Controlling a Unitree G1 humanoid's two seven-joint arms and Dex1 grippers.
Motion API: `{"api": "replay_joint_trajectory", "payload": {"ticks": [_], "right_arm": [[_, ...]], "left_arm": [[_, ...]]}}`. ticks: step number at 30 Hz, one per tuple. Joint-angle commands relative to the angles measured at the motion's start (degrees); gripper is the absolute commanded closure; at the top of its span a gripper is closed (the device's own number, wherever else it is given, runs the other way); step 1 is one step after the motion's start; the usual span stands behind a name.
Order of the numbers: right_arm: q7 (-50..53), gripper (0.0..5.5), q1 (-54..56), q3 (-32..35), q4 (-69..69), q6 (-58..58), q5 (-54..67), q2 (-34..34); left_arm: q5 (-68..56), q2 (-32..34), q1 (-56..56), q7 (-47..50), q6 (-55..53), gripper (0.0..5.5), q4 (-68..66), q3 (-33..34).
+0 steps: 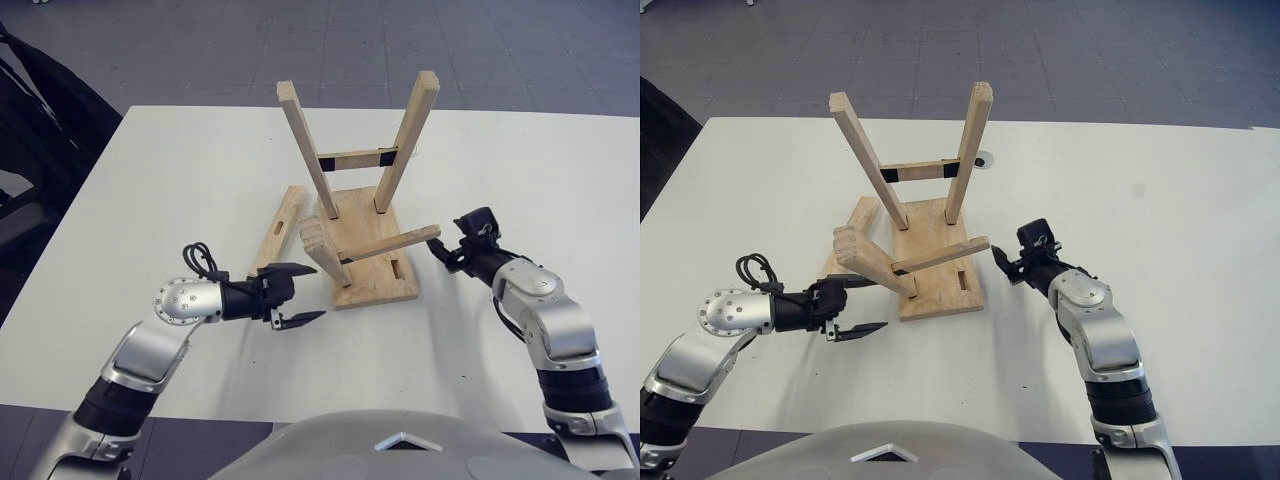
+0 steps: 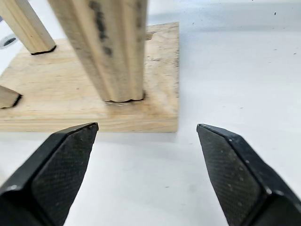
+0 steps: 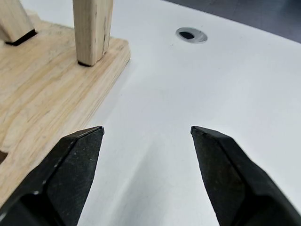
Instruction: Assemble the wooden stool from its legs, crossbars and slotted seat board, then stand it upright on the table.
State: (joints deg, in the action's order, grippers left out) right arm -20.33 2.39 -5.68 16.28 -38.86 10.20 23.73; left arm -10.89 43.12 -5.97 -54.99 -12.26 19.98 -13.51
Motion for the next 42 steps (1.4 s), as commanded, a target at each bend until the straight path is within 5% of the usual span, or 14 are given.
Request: {"api": "replay_joint_trajectory", "payload": {"ticks": [1, 10, 18, 27, 37, 42], "right_arm": [[-0.44, 2.08, 0.28, -0.48, 0.06, -1.24, -0.52, 0.18], [-3.28, 2.08, -1.63, -3.26, 0.17, -2.46, -1.19, 1.32], [-6.77, 2.08, -3.81, -5.40, 0.56, -3.43, -1.60, 3.72], [-11.30, 2.08, -4.35, -6.71, 5.42, -2.14, 2.48, 1.97], [-9.76, 2.08, -2.85, -6.50, 3.33, -2.02, 0.68, 1.50], [-8.03, 2.08, -2.39, -5.14, 2.48, -2.31, 0.62, 0.88]], "left_arm": [[3.26, -2.64, -1.29, 5.00, -4.86, 1.61, 1.65, -2.49], [10.41, -9.93, -0.95, 15.13, -7.10, 1.61, -3.71, -5.83], [7.00, -1.40, -5.46, 7.47, -9.33, 1.61, 2.49, -2.87], [6.95, -5.72, -1.46, 10.21, -12.24, 1.61, 0.24, -4.25], [10.34, -9.22, 8.40, 16.79, -6.65, 1.61, -9.75, -0.44], [-2.56, -4.34, 0.19, 10.20, -15.83, 1.61, 1.75, 10.80]]}}
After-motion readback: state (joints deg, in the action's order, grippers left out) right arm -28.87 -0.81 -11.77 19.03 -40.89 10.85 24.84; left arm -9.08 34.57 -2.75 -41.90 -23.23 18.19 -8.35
